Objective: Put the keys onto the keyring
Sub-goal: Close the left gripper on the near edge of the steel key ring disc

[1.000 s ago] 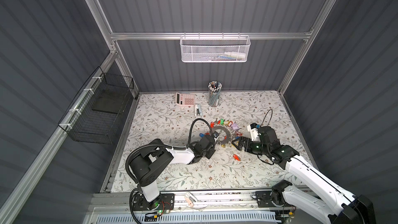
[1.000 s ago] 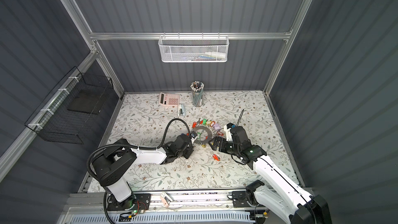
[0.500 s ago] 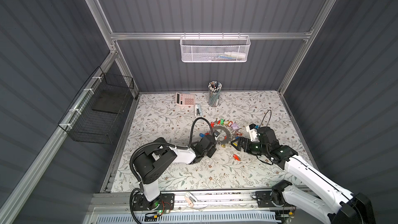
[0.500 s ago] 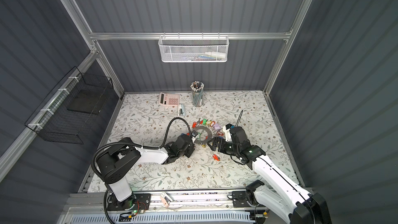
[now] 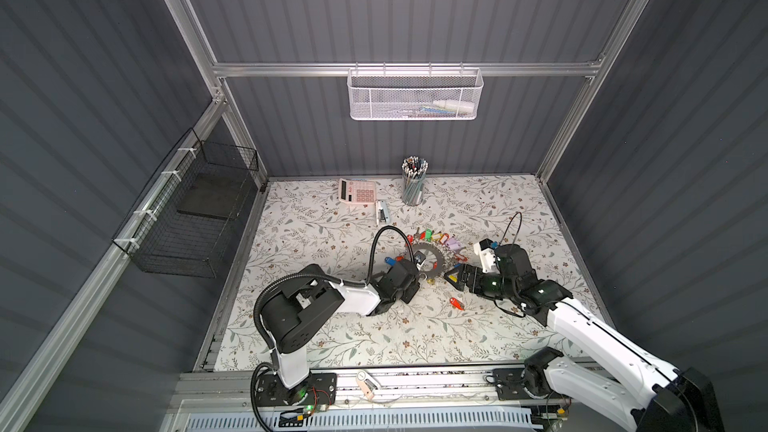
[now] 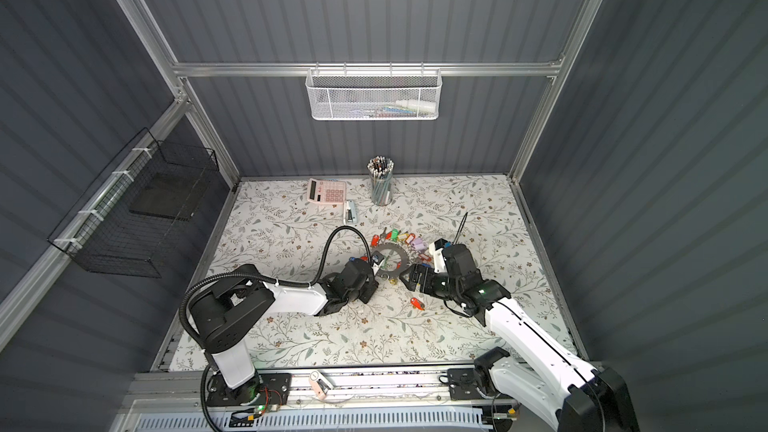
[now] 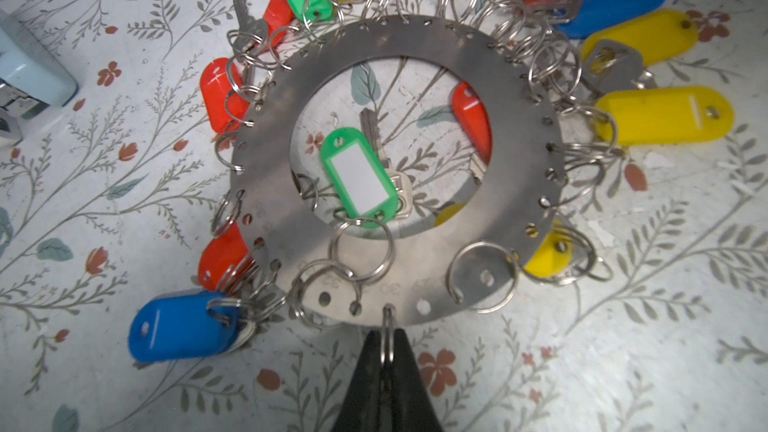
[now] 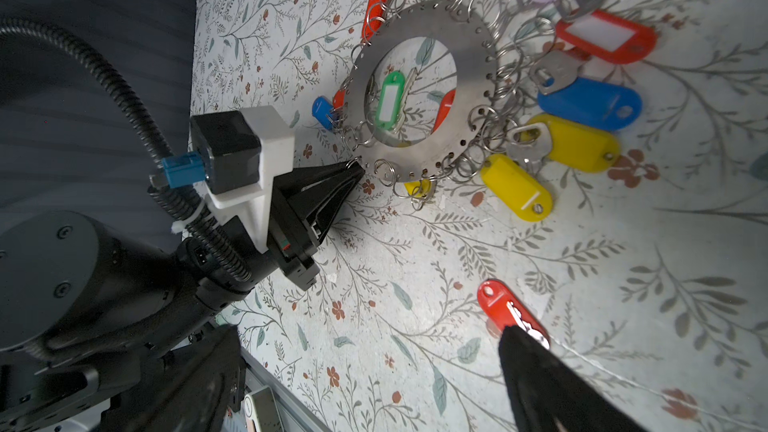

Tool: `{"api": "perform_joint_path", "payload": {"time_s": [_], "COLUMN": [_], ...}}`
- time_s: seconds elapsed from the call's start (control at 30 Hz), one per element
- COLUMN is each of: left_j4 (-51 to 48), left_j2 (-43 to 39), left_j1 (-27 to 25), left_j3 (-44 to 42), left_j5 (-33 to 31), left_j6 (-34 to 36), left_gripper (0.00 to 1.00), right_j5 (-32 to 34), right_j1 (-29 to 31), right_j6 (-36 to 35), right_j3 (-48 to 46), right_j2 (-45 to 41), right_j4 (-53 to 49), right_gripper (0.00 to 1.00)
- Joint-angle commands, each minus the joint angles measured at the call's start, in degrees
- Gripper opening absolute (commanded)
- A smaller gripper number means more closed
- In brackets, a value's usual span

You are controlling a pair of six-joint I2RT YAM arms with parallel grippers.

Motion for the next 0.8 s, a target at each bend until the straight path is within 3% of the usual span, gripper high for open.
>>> {"api": "perform_joint_path", "payload": {"time_s": [0.0,0.53,0.77], "left_j4": [-4.49,-5.8,-9.91], "left_j2": [-1.02,-0.13,-10.91], "left_j1": [-0.18,-0.19,-0.26], "left_j3": [-0.37,0.67,-1.35], "left_j5": [0.79,1.68,4.09], "left_j6": [-0.9,-1.15,-5.63], "left_gripper": [0.1,0.0,0.0], "right_j5": [-0.59,-1.18,0.9], "right_j1": [0.23,0.23,-0.08], "right_j6": [0.15,0.17,-1.86], "right_j3": [-0.29,-0.57,0.86], "right_j2": [0.97,3.21,3.63], "right_j4": [1.66,3.85,6.98], "right_gripper": [0.99,0.99,0.99]}}
